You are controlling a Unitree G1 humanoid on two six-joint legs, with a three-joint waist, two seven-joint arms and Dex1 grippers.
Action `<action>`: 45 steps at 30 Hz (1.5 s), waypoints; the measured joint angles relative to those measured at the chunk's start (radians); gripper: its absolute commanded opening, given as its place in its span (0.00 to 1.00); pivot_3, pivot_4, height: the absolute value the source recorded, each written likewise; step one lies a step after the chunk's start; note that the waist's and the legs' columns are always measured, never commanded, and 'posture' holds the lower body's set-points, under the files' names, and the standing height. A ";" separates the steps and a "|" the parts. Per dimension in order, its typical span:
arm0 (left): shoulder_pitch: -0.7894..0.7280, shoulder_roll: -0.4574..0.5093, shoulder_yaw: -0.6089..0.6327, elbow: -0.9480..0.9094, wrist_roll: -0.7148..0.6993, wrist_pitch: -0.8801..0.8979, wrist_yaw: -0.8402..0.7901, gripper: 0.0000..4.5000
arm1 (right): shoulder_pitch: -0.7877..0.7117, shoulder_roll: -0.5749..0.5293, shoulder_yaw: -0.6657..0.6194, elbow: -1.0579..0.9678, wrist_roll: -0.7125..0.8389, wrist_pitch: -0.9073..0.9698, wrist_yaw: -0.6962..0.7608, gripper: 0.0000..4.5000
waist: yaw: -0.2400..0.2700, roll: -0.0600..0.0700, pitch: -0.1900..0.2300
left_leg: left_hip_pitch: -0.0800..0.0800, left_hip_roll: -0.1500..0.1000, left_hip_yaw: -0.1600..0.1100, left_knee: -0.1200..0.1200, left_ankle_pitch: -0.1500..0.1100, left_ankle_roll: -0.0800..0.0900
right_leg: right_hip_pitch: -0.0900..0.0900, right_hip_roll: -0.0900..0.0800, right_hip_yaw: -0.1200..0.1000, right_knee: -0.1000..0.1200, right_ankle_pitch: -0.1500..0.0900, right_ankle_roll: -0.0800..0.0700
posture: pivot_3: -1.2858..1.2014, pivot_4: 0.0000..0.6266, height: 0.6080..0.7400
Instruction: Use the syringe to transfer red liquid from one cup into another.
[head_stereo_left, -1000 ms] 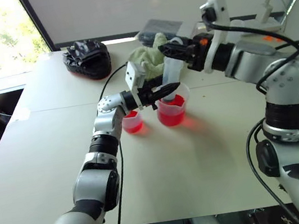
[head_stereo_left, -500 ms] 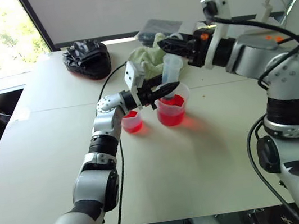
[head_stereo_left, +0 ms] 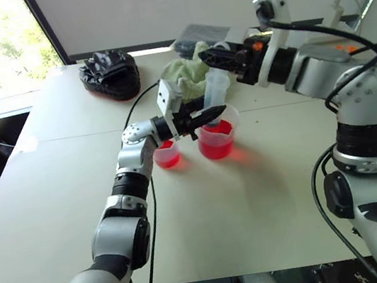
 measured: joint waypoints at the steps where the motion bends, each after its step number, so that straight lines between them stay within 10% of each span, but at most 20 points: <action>1: 0.000 0.000 0.000 0.000 0.000 0.000 0.000 0.31 | 0.000 0.000 0.000 0.000 0.000 0.000 0.000 0.32 | 0.000 0.000 0.000 | 0.000 0.000 0.000 0.000 0.000 0.000 | 0.000 0.000 0.000 0.000 0.000 0.000 | 0.52 0.24 0.88; 45: 0.010 -0.003 0.000 -0.025 -0.001 0.002 0.009 0.31 | -0.024 -0.021 0.005 0.032 0.000 0.000 0.039 0.32 | 0.000 0.000 0.000 | 0.000 0.000 0.000 0.000 -0.001 0.002 | 0.000 0.000 0.000 0.000 0.000 0.000 | 0.52 0.24 0.88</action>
